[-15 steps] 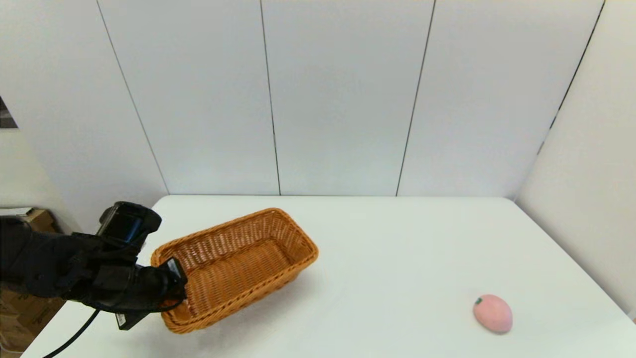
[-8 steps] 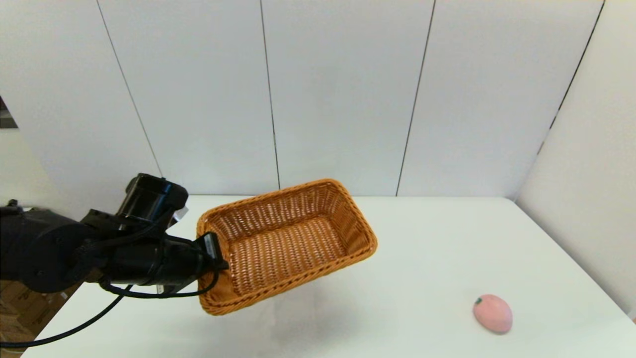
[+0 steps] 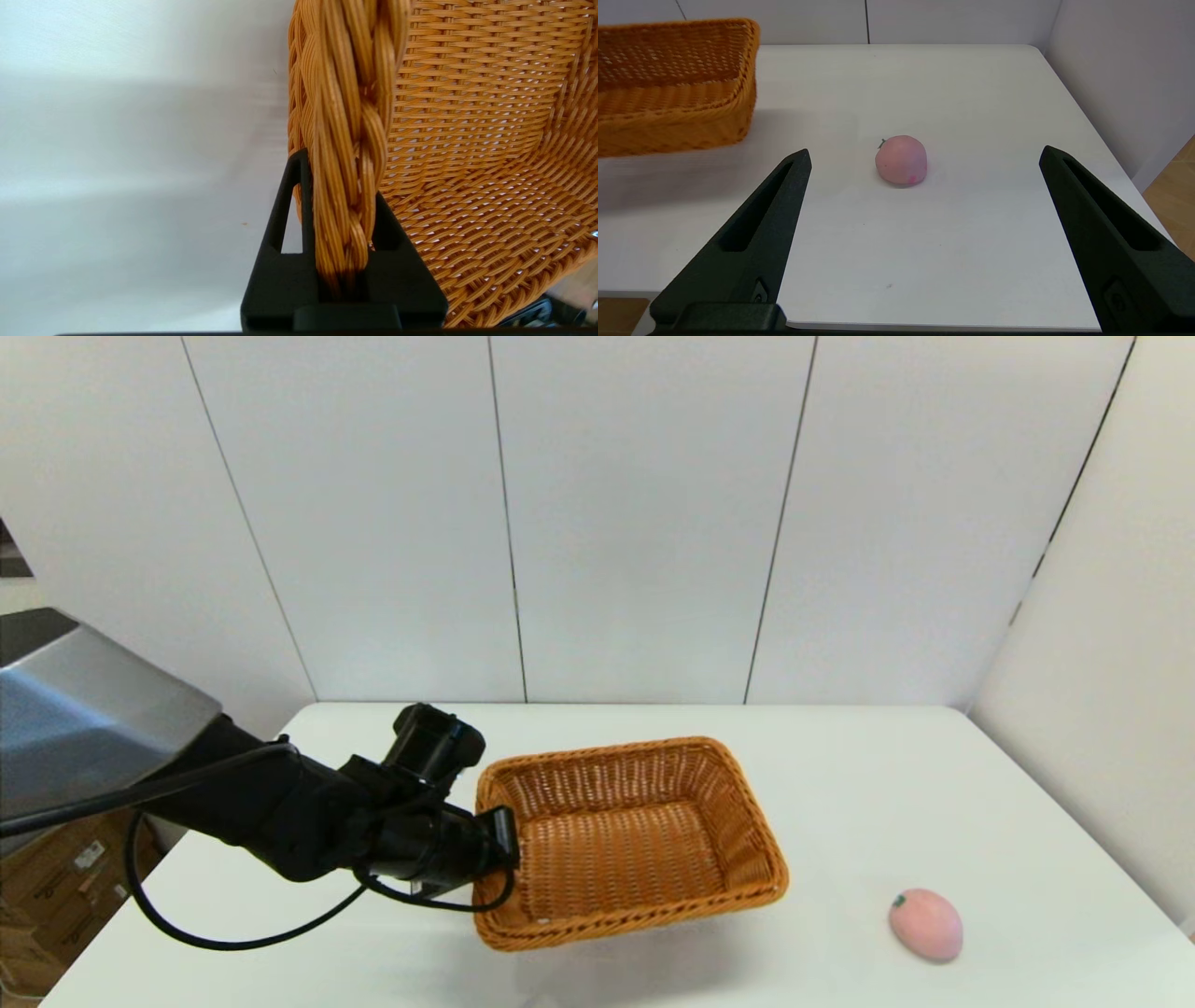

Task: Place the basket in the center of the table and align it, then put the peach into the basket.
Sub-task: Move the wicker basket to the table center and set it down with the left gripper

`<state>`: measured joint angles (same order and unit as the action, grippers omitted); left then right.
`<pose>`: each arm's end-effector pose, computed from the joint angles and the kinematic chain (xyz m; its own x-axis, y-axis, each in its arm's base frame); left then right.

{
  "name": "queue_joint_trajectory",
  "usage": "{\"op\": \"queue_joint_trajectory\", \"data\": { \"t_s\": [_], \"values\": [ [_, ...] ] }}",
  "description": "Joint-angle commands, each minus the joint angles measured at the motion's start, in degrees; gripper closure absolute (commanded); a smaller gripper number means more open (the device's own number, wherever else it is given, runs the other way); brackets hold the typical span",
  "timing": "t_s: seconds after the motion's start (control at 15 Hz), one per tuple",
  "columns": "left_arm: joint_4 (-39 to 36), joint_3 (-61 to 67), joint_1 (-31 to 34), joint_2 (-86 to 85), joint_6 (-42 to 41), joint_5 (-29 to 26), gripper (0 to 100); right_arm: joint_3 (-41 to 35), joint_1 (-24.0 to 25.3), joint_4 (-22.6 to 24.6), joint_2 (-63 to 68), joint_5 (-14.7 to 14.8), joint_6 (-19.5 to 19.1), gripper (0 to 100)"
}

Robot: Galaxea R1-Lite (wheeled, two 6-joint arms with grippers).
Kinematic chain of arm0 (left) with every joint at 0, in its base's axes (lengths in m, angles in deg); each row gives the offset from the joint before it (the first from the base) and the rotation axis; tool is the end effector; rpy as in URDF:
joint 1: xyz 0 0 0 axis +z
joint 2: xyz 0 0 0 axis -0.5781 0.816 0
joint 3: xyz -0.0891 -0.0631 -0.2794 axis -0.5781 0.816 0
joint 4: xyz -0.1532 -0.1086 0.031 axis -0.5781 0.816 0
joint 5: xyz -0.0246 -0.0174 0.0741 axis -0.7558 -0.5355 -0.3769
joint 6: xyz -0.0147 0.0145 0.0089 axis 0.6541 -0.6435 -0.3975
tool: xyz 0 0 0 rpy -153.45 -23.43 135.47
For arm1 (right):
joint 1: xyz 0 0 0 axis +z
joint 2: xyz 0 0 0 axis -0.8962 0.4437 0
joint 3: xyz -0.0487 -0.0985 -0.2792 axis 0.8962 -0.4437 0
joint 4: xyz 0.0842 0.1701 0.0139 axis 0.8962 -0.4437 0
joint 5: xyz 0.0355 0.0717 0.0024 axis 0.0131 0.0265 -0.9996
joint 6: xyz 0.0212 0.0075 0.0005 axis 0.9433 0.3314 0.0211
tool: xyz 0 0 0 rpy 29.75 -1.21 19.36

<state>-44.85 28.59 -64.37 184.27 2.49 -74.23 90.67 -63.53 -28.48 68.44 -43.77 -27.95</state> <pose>0.2848 -0.1625 0.0580 0.4021 -0.4152 -0.8161 -0.0623 0.8768 -0.4768 -0.0274 -0.0003 0.0762 0.9968 -0.0068 -0.0795 0.0076 0.9999 0.0100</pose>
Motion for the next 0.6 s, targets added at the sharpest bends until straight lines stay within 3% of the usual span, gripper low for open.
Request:
{"op": "queue_joint_trajectory", "data": {
  "t_s": [0.07,0.27,0.6],
  "values": [
    [-1.79,-0.52,-2.59,4.19,-1.61,-0.11,100,0.01,-0.05,-0.04,-0.01,0.0,-0.01,0],
    [-2.14,0.01,-2.68,4.46,-1.7,-4.68,100,0.01,0.04,-0.04,-0.01,0.0,-0.01,0],
    [-2.23,0.18,-2.68,4.19,-2.23,-4.86,100,0.01,-0.05,-0.04,-0.01,0.0,-0.01,0]
  ]
}}
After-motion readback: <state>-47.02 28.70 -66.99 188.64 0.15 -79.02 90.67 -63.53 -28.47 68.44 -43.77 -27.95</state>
